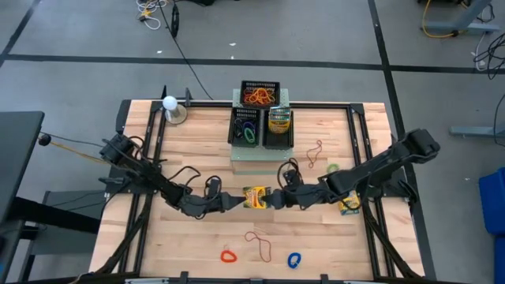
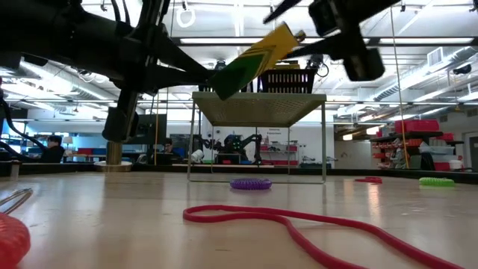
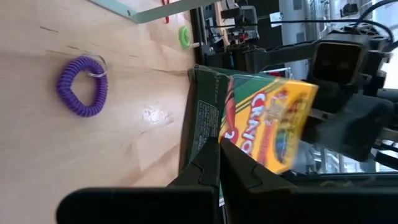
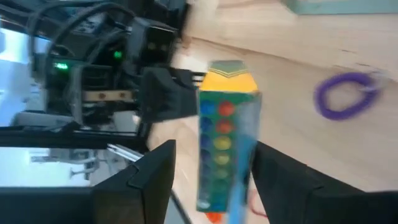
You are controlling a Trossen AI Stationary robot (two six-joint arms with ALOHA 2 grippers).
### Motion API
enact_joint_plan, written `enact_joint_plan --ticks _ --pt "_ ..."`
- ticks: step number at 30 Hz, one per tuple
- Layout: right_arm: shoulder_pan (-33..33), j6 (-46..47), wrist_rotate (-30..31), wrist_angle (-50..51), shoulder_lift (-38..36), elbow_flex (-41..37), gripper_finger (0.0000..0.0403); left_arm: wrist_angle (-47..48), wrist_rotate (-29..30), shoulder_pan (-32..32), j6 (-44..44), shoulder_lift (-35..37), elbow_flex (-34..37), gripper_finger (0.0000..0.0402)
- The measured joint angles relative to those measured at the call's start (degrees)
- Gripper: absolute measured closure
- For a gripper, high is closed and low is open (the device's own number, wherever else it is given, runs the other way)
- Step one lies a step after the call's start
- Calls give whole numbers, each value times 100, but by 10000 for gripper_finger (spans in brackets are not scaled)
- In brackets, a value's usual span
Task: Pick & Place Office Desk Supplies
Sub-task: Put the yellow crayon box into the bottom right black bin
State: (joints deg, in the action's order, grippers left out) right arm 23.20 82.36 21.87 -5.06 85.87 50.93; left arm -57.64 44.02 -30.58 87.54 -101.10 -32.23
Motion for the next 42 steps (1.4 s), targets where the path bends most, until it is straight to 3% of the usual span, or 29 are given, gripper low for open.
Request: enact_joint_plan --ticks 9,13,21,25,28,33,42 --pt "-63 -117 -42 -262 135 -1 245 46 -138 39 -135 0 2 398" --pt "-56 -120 49 -194 135 -1 278 48 -488 185 -382 48 30 386" --pt "-65 -566 52 221 -266 0 288 90 -1605 529 -1346 744 341 314" --pt "-106 -1014 -164 1057 -713 171 287 575 -2088 546 -1591 1355 668 266" --pt "-220 -1493 -487 2539 -949 793 287 828 -2187 543 -1799 1883 929 232" --pt "-681 -2851 -818 4875 -908 2539 286 1054 -2226 595 -2560 2712 1420 203" --pt "-2153 -5712 -1176 6955 -279 5337 286 1138 -2217 875 -3469 3428 1740 244"
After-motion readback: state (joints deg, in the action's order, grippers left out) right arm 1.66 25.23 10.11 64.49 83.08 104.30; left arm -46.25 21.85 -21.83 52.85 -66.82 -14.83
